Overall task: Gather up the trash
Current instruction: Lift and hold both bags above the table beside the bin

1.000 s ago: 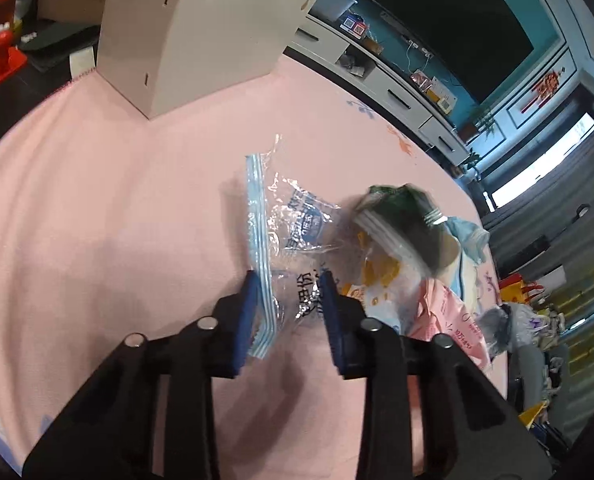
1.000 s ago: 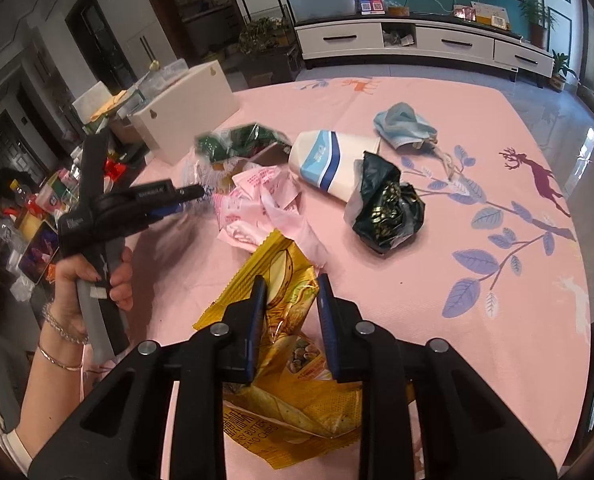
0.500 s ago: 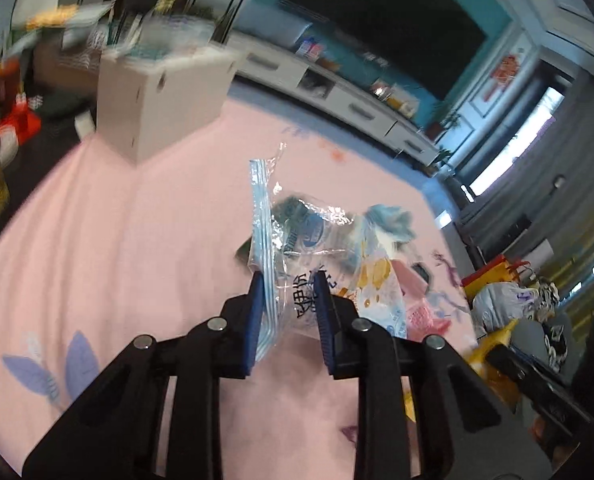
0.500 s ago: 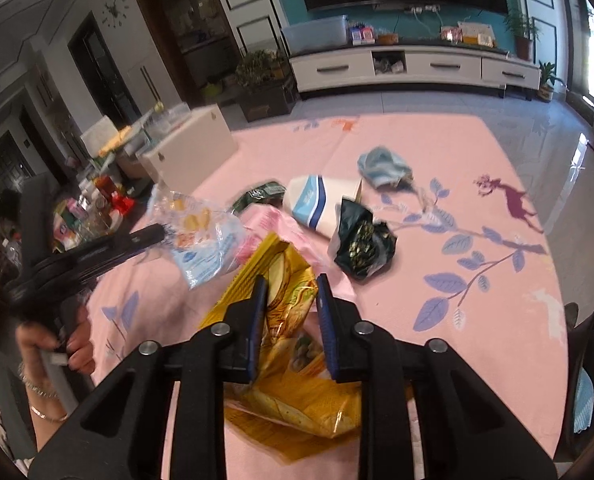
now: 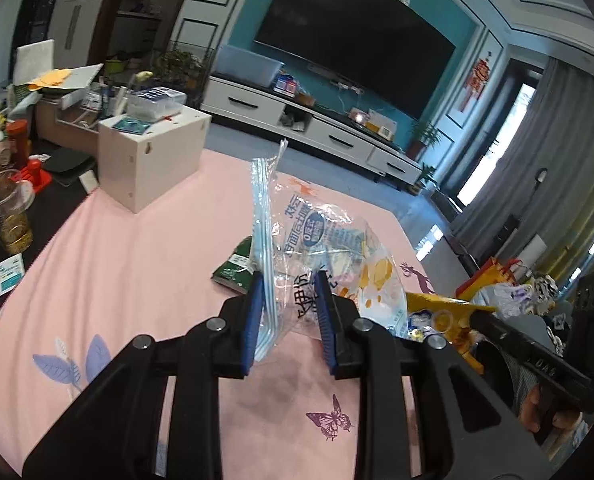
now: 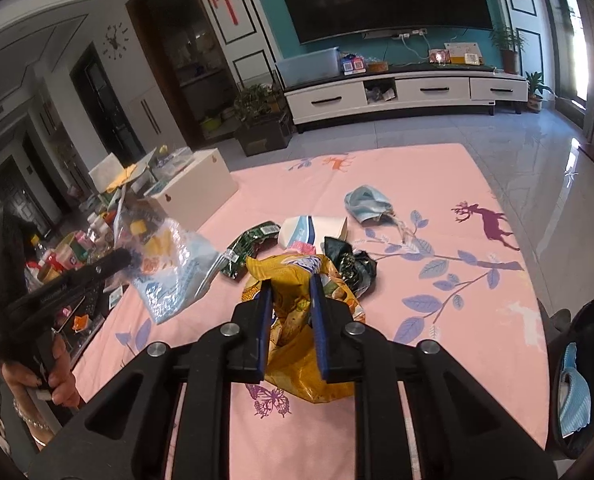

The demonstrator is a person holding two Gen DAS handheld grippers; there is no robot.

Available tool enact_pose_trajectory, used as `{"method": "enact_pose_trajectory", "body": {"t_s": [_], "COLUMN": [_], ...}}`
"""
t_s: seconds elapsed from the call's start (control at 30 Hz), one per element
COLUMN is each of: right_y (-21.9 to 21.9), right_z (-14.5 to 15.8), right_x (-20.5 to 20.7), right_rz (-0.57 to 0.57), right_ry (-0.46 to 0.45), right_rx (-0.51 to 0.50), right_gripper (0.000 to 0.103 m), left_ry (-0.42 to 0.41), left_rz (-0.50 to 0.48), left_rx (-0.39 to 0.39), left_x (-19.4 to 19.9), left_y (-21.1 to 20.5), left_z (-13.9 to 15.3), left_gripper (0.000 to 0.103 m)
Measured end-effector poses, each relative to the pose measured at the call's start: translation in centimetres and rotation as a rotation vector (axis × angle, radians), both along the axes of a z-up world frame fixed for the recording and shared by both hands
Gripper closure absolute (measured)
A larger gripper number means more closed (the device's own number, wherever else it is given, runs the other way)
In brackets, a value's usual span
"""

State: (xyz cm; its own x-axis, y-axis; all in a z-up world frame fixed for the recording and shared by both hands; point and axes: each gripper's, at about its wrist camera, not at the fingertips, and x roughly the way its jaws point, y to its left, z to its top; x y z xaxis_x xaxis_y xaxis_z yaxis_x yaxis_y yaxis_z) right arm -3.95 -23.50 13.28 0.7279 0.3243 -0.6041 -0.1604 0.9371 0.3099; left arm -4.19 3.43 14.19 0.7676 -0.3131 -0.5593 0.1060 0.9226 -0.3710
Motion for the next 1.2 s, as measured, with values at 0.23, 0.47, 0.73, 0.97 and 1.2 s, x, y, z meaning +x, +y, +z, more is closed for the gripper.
{"method": "enact_pose_trajectory", "body": {"t_s": [0.23,0.47,0.73,0.97,1.2], "right_y": [-2.1,-3.6,-4.5,-5.2,-6.2], "right_z": [1.2,2.4,2.9,3.1,3.3], "right_x": [-1.2,-2.5,-2.9,-3.3,-3.9], "right_rz": [-0.055,-0.111,-0.148,-0.171,-0.214], "right_ry": [-0.048,-0.106,-0.129,-0.135,-0.143], "right_rx": [0.023,0.032,0.024,0.03,0.031], "right_gripper": [0.084,0.084,0.084,0.084,0.084], "left_ry": [-0.022,-0.019,-0.025,-0.036,-0.071], "left_rz": [0.007,-0.051,-0.1,-0.139,-0.178], "left_rx": [-0.056,-0.029,-0.016,-0.02,-0.018], "left_x": [-1.6,-1.5,-1.9,-2.4,-3.0], "left_y": [-0.2,-2.1,-3.9,-5.1,-6.2], "left_z": [0.1,-0.4,-0.6,-0.4,0.1], "left_gripper": [0.076,0.076,0.076,0.075,0.075]}}
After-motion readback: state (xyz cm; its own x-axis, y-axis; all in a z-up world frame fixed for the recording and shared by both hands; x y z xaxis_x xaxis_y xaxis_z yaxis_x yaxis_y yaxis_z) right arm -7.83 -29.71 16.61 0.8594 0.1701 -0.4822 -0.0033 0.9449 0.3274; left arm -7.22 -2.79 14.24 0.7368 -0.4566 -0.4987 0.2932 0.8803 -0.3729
